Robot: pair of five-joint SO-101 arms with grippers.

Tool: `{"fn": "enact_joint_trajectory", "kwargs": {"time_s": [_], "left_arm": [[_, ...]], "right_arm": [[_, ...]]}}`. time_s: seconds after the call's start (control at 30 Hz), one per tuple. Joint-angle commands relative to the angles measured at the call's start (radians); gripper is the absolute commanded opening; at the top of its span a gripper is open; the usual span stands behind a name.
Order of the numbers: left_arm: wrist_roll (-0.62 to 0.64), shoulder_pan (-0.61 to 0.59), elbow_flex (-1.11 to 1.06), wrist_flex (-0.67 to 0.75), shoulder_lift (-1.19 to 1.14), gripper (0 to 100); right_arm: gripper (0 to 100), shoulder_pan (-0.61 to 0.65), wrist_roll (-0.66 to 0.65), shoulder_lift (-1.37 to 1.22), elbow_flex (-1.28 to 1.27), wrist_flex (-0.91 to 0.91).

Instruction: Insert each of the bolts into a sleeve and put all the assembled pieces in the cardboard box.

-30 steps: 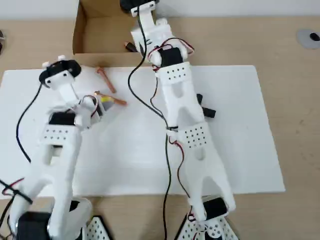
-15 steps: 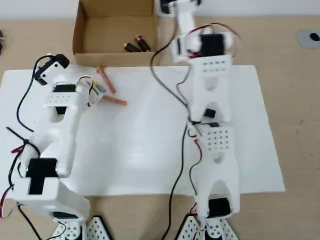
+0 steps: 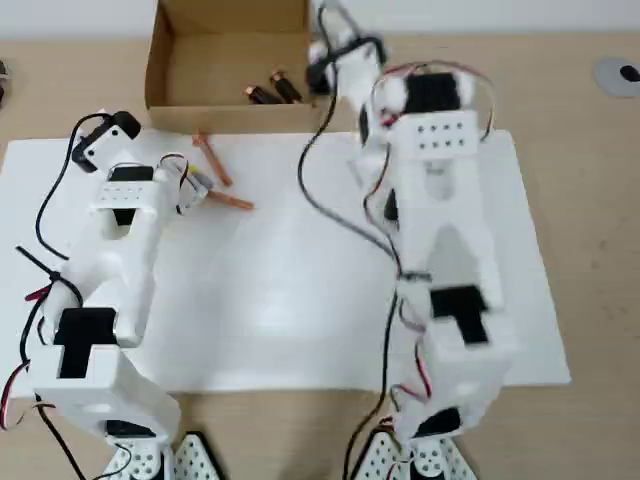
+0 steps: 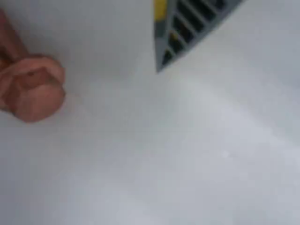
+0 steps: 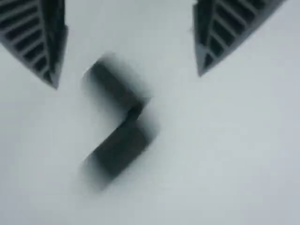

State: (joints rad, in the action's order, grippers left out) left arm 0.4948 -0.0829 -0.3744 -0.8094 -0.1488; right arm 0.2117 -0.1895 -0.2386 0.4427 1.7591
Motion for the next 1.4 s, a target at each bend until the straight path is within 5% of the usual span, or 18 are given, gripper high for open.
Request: {"fn": "enact_joint_trajectory", "kwargs": {"time_s": [0.0,0.3,0.5,0.9,1.37], "left_arm": [[0.005,0.011,0.049,0.002,0.013,27],[-0.051,0.066,0.048,-0.003,0.015,27],[-0.064,0.074,0.046,-0.003,0.015,27],[-0.064,0.075,0.041,-0.005,0.016,27],[-0.068,0.114,0.037,0.002,0.016,27]], "right_arm": [[22.8,-0.004,0.026,0.265,-0.318,-0.055],[22.8,-0.166,0.175,0.461,-0.891,-0.671],[22.6,-0.176,0.279,0.389,-1.007,-0.985],[22.6,-0.166,0.264,0.058,-0.722,-0.825],[22.6,-0.11,0.571,0.137,-0.717,-0.784]]}}
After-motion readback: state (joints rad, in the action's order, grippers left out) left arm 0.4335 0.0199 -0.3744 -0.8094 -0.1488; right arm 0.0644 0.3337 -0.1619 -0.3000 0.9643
